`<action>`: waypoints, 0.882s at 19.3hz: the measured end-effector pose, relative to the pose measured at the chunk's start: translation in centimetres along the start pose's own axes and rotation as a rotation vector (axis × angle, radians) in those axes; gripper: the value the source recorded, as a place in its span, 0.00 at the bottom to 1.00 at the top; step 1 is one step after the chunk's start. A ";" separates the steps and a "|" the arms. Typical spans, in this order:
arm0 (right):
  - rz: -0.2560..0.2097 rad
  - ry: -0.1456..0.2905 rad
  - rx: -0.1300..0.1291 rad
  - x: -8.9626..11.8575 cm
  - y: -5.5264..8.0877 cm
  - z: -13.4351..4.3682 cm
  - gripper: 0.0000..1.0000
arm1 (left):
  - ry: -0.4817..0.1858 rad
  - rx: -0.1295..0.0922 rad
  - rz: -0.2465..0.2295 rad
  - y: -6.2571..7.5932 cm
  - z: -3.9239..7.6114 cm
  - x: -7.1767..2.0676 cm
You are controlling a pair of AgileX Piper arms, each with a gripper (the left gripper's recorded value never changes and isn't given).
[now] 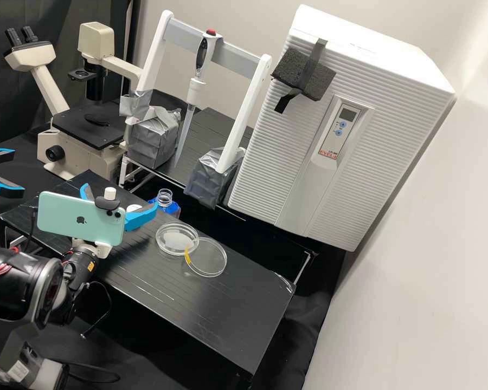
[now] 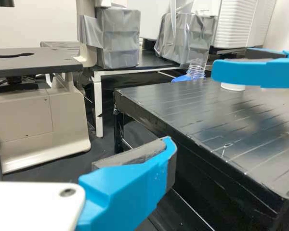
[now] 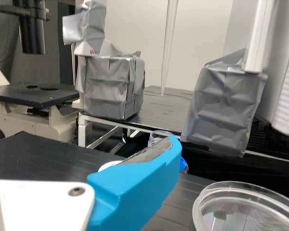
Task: Close the bottle
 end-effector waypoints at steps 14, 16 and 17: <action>-0.035 -0.060 -0.003 0.4 -0.7 1.1 0.00 | 0.001 0.003 0.007 0.1 0.0 -0.03; -0.029 -0.067 -0.003 0.4 -0.6 1.2 0.00 | 0.001 0.003 0.007 0.1 0.0 -0.03; -0.029 -0.068 -0.003 0.4 -0.6 1.2 0.00 | 0.001 0.003 0.007 0.1 0.0 -0.03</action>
